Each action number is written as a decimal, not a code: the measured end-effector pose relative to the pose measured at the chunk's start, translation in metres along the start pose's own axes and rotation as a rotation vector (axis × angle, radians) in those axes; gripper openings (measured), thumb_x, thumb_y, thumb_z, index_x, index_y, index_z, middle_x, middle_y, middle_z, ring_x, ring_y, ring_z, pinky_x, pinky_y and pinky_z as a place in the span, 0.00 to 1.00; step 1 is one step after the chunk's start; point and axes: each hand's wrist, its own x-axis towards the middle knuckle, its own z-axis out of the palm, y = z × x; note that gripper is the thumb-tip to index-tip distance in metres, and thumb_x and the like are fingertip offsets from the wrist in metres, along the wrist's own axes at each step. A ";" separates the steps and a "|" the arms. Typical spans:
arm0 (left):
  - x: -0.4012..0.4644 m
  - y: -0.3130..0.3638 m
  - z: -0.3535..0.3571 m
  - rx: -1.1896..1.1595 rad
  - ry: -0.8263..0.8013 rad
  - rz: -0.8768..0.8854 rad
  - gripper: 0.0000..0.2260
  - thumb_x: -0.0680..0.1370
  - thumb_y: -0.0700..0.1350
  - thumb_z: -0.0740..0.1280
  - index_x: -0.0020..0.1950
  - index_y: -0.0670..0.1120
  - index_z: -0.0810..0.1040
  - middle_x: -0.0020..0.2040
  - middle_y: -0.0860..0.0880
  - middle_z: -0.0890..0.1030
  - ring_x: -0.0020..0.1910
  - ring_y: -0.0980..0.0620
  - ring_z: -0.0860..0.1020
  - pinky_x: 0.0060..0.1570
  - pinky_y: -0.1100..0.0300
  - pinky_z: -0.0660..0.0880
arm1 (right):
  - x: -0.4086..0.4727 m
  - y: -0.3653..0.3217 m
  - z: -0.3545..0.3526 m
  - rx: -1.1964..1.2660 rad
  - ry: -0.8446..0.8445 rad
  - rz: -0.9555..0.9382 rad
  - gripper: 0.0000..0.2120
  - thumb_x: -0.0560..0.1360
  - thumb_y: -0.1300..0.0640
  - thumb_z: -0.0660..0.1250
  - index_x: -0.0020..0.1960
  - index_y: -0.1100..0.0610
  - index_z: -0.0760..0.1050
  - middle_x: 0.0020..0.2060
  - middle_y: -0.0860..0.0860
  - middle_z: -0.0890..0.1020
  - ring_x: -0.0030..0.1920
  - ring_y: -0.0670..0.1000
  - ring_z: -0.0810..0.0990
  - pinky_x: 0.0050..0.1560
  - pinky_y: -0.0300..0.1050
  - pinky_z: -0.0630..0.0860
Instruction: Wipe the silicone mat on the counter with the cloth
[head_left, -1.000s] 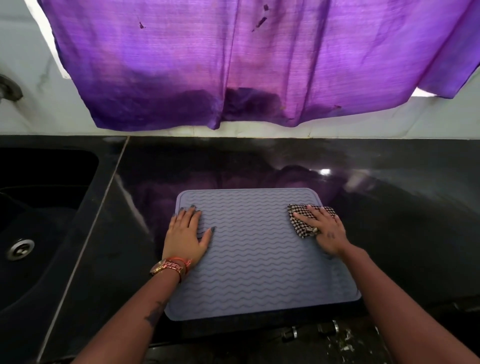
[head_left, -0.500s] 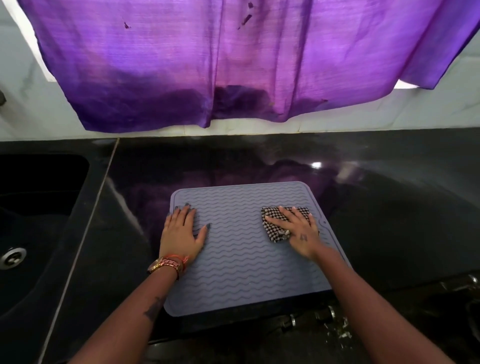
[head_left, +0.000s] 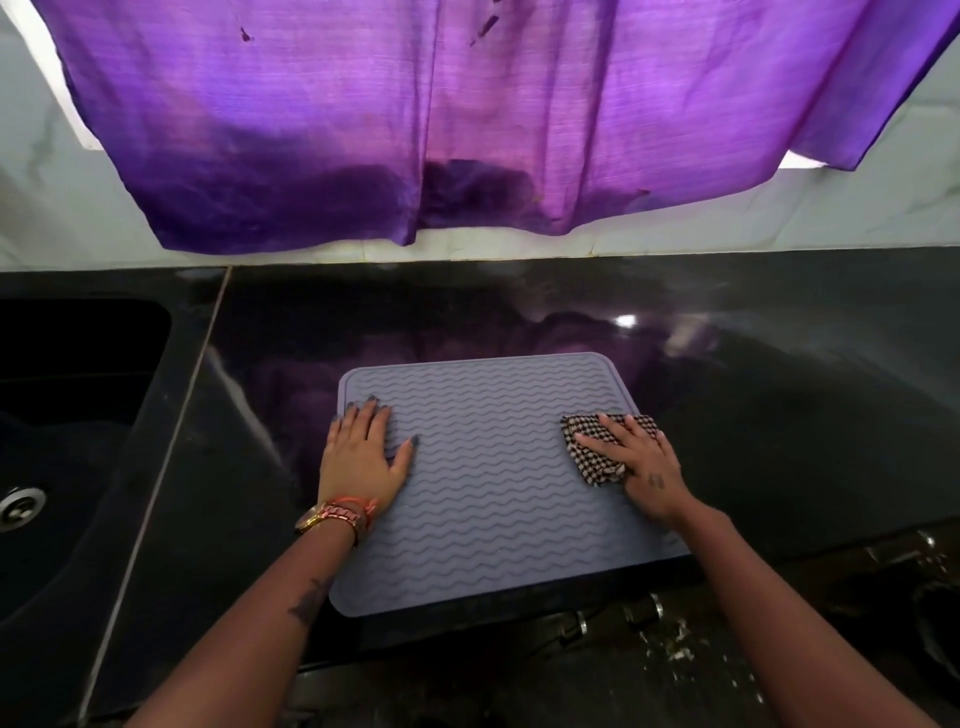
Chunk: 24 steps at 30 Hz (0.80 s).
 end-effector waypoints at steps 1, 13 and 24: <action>0.000 0.000 0.000 -0.003 -0.001 -0.002 0.38 0.70 0.67 0.42 0.72 0.47 0.62 0.75 0.47 0.61 0.75 0.46 0.56 0.75 0.52 0.47 | 0.002 0.000 0.000 0.008 0.000 0.002 0.40 0.70 0.69 0.56 0.69 0.30 0.51 0.76 0.40 0.53 0.77 0.50 0.47 0.74 0.58 0.41; -0.001 0.000 -0.001 -0.005 -0.014 0.001 0.39 0.69 0.67 0.41 0.73 0.47 0.61 0.76 0.47 0.59 0.75 0.47 0.55 0.75 0.52 0.46 | -0.016 -0.034 -0.006 0.173 -0.054 -0.127 0.40 0.69 0.74 0.57 0.65 0.33 0.64 0.75 0.44 0.55 0.76 0.49 0.49 0.76 0.60 0.45; -0.001 -0.001 -0.001 0.007 -0.034 0.004 0.40 0.69 0.67 0.38 0.74 0.47 0.58 0.76 0.47 0.58 0.76 0.47 0.53 0.75 0.52 0.46 | -0.025 -0.026 -0.024 0.384 -0.067 -0.134 0.41 0.66 0.79 0.55 0.56 0.33 0.72 0.73 0.47 0.64 0.75 0.50 0.56 0.76 0.49 0.48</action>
